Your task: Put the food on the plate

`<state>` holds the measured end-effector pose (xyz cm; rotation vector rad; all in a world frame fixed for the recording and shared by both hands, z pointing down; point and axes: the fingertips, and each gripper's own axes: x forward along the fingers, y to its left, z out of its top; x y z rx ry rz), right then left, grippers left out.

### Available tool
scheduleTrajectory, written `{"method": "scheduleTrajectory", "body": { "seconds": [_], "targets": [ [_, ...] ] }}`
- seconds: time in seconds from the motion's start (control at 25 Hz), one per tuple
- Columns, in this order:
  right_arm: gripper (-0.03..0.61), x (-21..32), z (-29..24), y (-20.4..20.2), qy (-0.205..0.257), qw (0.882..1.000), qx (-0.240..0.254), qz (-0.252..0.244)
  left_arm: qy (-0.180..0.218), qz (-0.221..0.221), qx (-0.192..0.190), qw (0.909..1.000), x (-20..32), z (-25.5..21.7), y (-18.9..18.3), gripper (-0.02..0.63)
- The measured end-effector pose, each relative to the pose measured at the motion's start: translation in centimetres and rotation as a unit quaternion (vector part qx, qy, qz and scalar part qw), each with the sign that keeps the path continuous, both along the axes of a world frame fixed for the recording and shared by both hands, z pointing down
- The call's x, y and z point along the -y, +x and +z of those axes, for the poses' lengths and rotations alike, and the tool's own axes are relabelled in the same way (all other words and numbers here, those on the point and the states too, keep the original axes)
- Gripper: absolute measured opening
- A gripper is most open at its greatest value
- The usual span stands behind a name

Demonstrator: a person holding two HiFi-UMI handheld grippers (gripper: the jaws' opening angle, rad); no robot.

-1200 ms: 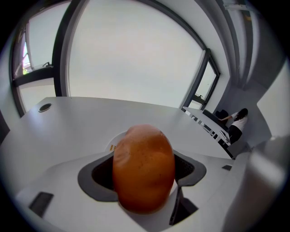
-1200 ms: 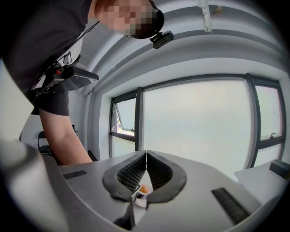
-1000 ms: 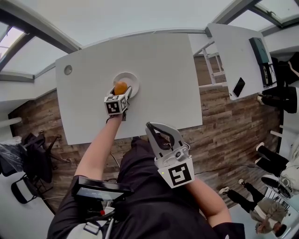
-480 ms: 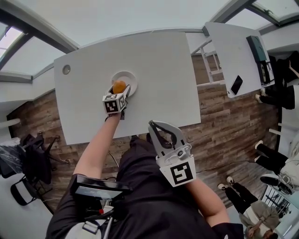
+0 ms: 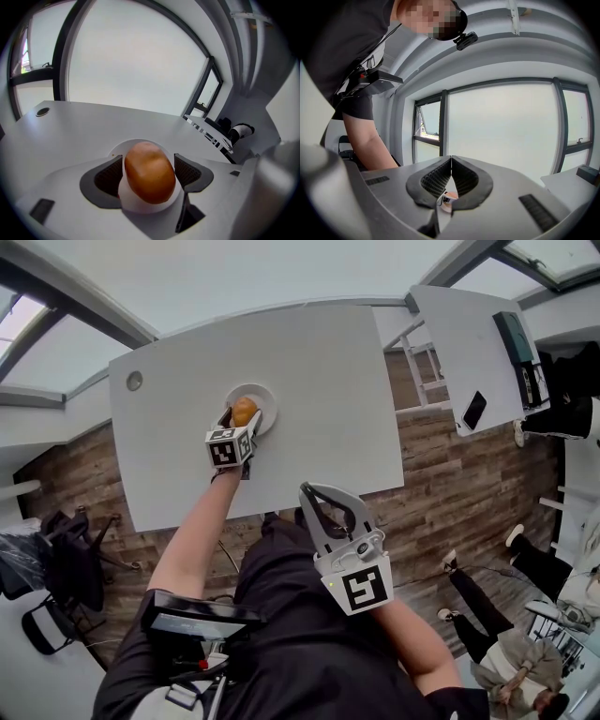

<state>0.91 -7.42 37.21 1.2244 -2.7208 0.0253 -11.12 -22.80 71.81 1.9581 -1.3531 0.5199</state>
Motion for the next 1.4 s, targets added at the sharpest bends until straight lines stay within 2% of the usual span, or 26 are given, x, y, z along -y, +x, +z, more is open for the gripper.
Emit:
{"method": "scheduleTrajectory", "body": {
  "seconds": [0.4, 0.84, 1.4],
  "targets": [
    [0.008, -0.3, -0.2, -1.4, 0.001, 1.000, 0.007, -0.008, 0.015, 0.008, 0.002, 0.9999, -0.8, -1.6, -0.4, 0.327],
    [0.008, -1.4, -0.8, -2.6, 0.013, 1.000, 0.016, -0.009, 0.037, -0.013, -0.005, 0.9992, -2.5, -3.5, -2.1, 0.327],
    [0.008, -4.3, -1.8, -3.0, 0.023, 0.999, 0.028, -0.005, 0.099, -0.017, -0.022, 0.9948, -5.8, -10.8, -1.8, 0.325]
  ]
}}
